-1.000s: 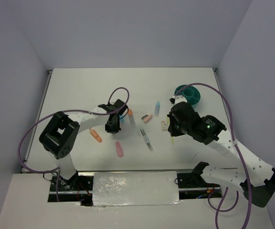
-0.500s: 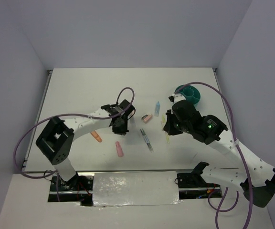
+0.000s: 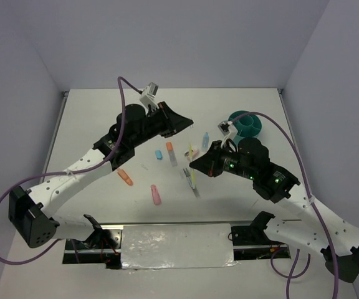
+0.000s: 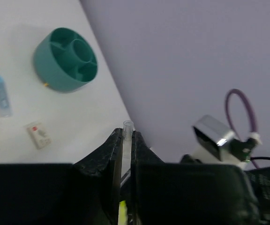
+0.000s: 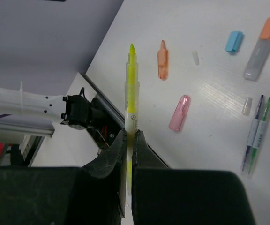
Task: Sort the stationery into containers
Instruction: Close the pen cap on the pen.
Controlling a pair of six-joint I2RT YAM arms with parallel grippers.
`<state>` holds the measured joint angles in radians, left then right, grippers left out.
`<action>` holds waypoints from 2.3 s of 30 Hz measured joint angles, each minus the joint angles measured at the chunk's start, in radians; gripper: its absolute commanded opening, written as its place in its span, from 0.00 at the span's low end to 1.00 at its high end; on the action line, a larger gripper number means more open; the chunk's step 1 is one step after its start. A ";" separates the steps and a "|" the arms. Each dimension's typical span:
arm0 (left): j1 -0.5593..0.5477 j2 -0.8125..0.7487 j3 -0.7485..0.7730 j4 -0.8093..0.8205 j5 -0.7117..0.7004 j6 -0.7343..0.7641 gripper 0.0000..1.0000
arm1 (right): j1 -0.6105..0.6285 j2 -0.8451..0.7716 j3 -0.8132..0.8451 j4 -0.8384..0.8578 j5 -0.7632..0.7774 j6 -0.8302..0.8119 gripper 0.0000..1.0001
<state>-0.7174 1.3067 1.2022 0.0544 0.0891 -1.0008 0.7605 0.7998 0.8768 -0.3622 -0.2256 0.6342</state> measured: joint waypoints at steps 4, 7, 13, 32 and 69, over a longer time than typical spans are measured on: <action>0.000 0.005 0.000 0.082 0.055 -0.021 0.00 | 0.005 0.035 0.000 0.019 -0.026 -0.003 0.00; 0.000 0.007 -0.001 0.095 0.076 -0.021 0.00 | 0.006 0.035 0.008 0.013 -0.026 -0.016 0.00; 0.000 -0.015 -0.038 0.106 0.077 -0.013 0.00 | 0.006 0.034 0.031 -0.001 -0.016 -0.045 0.00; -0.001 -0.100 -0.096 0.107 0.092 0.060 0.00 | 0.006 0.066 0.096 -0.068 0.050 -0.085 0.00; -0.004 -0.098 -0.106 0.079 0.069 0.112 0.00 | 0.006 0.104 0.137 -0.095 0.058 -0.108 0.00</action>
<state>-0.7216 1.2091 1.0966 0.1337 0.1577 -0.8886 0.7662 0.9039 1.0138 -0.4572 -0.1677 0.5262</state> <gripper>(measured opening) 0.196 0.039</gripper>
